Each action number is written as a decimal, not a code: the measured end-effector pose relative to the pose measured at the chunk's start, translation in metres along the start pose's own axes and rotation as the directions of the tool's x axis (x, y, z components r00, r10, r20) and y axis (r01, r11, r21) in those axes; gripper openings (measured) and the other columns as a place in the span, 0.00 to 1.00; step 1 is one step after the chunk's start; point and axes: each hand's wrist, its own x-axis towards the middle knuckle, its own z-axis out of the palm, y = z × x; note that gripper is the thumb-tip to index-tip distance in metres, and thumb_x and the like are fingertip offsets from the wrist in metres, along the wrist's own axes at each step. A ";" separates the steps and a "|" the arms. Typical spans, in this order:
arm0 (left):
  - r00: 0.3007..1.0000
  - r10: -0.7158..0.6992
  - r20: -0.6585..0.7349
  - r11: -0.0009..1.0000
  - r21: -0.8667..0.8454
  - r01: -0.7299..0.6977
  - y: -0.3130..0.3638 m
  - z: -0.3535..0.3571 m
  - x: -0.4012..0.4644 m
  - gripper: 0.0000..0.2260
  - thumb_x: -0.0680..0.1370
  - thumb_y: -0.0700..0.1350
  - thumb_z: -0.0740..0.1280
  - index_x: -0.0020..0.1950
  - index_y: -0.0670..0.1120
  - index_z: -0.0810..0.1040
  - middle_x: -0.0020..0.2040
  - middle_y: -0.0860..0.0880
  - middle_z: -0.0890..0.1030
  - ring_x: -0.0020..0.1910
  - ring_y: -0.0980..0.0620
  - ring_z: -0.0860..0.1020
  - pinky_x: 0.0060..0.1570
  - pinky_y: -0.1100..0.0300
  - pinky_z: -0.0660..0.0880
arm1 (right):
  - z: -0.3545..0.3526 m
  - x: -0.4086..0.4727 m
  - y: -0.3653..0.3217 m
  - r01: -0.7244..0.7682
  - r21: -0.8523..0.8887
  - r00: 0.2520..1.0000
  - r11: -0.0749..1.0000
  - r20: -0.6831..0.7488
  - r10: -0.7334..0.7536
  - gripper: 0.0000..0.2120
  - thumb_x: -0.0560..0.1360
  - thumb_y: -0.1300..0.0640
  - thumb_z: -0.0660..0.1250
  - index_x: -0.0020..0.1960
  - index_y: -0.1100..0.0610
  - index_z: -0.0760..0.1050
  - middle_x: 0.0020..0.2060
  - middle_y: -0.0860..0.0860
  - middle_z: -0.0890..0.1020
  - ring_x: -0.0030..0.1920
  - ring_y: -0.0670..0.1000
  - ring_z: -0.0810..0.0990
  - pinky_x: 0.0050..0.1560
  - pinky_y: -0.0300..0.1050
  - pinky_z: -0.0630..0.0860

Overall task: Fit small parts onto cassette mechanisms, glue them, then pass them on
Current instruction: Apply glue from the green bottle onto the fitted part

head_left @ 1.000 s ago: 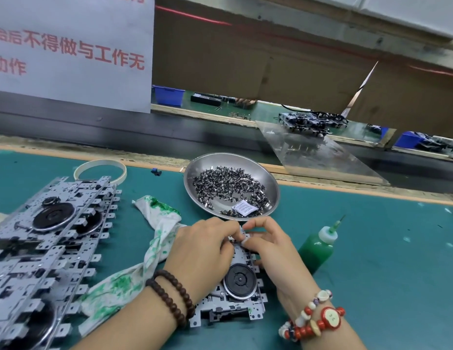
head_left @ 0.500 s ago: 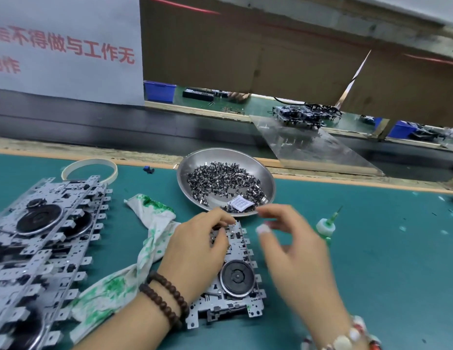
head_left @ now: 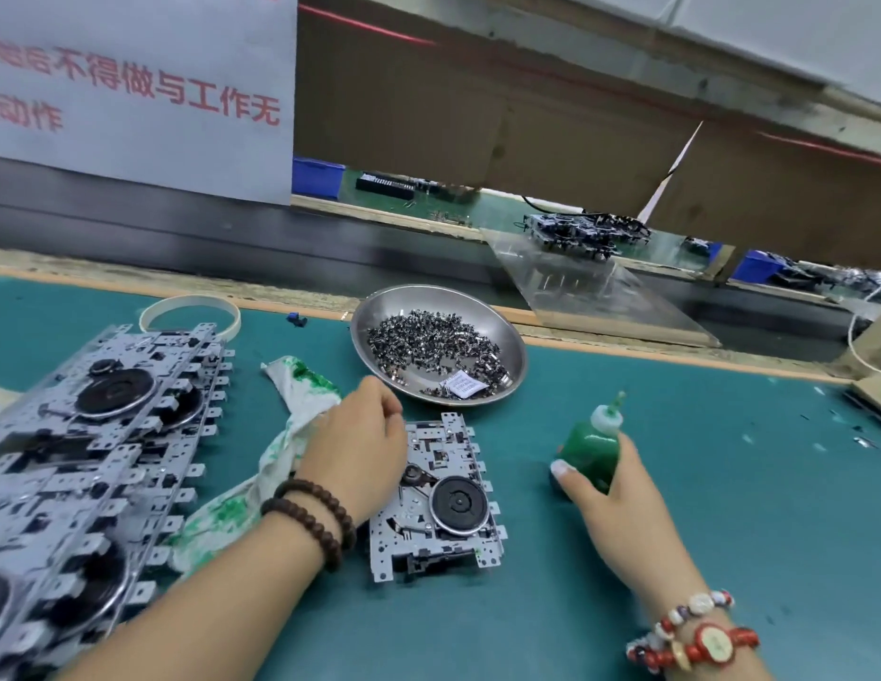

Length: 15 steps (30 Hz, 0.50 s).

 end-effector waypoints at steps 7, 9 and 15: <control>0.990 0.029 0.138 0.999 -0.032 -0.025 0.001 -0.005 0.001 0.07 0.79 0.50 0.60 0.42 0.53 0.74 0.39 0.57 0.78 0.37 0.63 0.73 0.32 0.73 0.64 | -0.008 0.005 -0.022 0.101 0.259 0.995 0.961 -0.040 -0.093 0.08 0.72 0.45 0.64 0.42 0.35 0.81 0.31 0.42 0.81 0.26 0.40 0.74 0.26 0.31 0.71; 0.977 0.041 0.209 0.998 -0.064 -0.028 0.002 -0.002 -0.001 0.08 0.78 0.53 0.62 0.41 0.54 0.76 0.39 0.57 0.79 0.38 0.63 0.74 0.34 0.73 0.67 | -0.013 0.012 -0.030 0.078 0.357 0.997 0.931 -0.018 -0.076 0.06 0.70 0.48 0.67 0.44 0.46 0.81 0.29 0.47 0.78 0.25 0.42 0.70 0.23 0.31 0.66; 0.931 0.029 0.363 0.996 -0.094 0.006 -0.001 0.003 -0.001 0.14 0.76 0.54 0.65 0.34 0.48 0.78 0.30 0.55 0.77 0.29 0.59 0.72 0.31 0.70 0.67 | -0.012 0.020 -0.031 -0.172 0.886 0.984 0.430 0.178 0.026 0.07 0.64 0.60 0.65 0.30 0.55 0.81 0.32 0.45 0.79 0.27 0.40 0.68 0.23 0.29 0.65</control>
